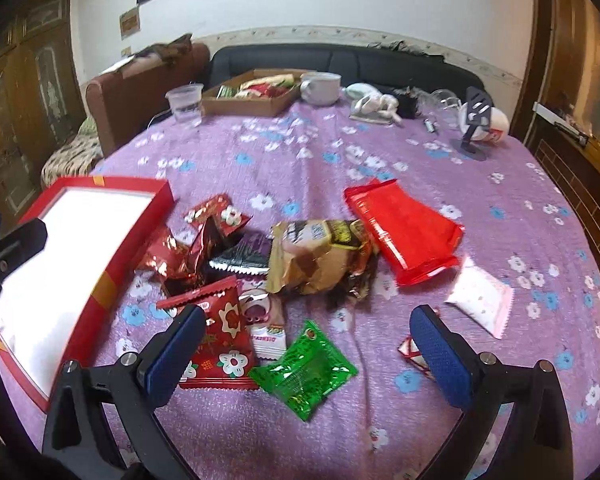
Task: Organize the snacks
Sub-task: 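Grasp a red snack packet with the left gripper from the pile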
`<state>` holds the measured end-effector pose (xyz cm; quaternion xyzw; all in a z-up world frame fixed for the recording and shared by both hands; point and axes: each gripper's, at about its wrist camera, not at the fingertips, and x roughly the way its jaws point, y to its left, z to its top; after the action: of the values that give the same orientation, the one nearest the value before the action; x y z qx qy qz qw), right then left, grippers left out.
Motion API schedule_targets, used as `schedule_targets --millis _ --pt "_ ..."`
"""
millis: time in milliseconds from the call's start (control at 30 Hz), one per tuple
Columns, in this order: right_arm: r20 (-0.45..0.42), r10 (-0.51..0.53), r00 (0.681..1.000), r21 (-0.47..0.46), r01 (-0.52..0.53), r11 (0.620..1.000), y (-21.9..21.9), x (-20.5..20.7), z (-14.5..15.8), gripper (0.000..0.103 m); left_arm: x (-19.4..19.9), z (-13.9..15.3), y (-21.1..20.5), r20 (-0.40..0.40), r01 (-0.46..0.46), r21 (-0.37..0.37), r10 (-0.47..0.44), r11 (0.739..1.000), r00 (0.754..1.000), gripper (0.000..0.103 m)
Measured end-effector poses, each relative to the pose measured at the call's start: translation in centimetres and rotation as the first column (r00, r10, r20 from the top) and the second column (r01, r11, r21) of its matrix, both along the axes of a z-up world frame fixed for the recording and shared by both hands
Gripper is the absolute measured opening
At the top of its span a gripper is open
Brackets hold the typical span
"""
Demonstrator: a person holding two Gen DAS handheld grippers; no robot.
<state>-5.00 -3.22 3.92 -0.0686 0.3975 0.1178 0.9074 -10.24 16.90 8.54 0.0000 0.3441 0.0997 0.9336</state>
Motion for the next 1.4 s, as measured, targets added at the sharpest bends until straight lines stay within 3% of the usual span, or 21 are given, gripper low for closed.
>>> schedule_targets --millis 333,500,700,767,867,1033,1200,1333,1400 --pt "-0.110 0.134 0.985 0.092 -0.125 0.988 2.7 0.8 -1.9 0.100 1.0 -1.0 0.8 -0.040 0.023 0.024 -0.022 0.999 0.999 0.103" --pt "-0.146 0.208 0.967 0.080 -0.198 0.977 4.3 -0.1 -2.9 0.098 1.1 -1.0 0.0 -0.048 0.045 0.036 -0.043 0.998 0.998 0.103" --pt "-0.135 0.183 0.974 0.069 -0.175 0.982 3.2 -0.3 -3.1 0.066 1.7 -0.9 -2.3 -0.065 0.106 0.062 -0.102 0.992 0.993 0.103" --pt "-0.132 0.155 0.979 0.083 -0.145 0.986 1.7 -0.2 -2.9 0.032 2.1 -1.0 -3.4 -0.075 0.139 0.075 -0.134 0.987 0.988 0.103" --pt "-0.186 0.133 0.973 0.223 -0.090 0.971 -2.1 0.4 -2.9 0.023 3.1 -1.5 -5.1 -0.094 0.183 0.099 -0.174 0.978 0.980 0.103" --pt "-0.196 0.093 0.976 0.259 -0.040 0.965 -5.3 0.1 -2.9 0.021 5.4 -3.0 -8.0 -0.154 0.265 0.121 -0.246 0.956 0.957 0.103" --pt "-0.174 0.098 0.980 0.281 -0.046 0.959 -6.2 -0.4 -3.0 0.021 6.7 -4.2 -9.9 -0.209 0.367 0.099 -0.342 0.925 0.916 0.103" --pt "-0.170 0.121 0.978 0.336 -0.058 0.940 -6.7 -0.3 -3.2 0.028 7.5 -4.6 -10.3 -0.226 0.420 0.091 -0.392 0.903 0.892 0.102" --pt "-0.176 0.139 0.974 0.395 -0.060 0.917 -7.3 -0.1 -3.5 0.033 8.0 -4.7 -10.2 -0.235 0.428 0.073 -0.402 0.901 0.885 0.090"
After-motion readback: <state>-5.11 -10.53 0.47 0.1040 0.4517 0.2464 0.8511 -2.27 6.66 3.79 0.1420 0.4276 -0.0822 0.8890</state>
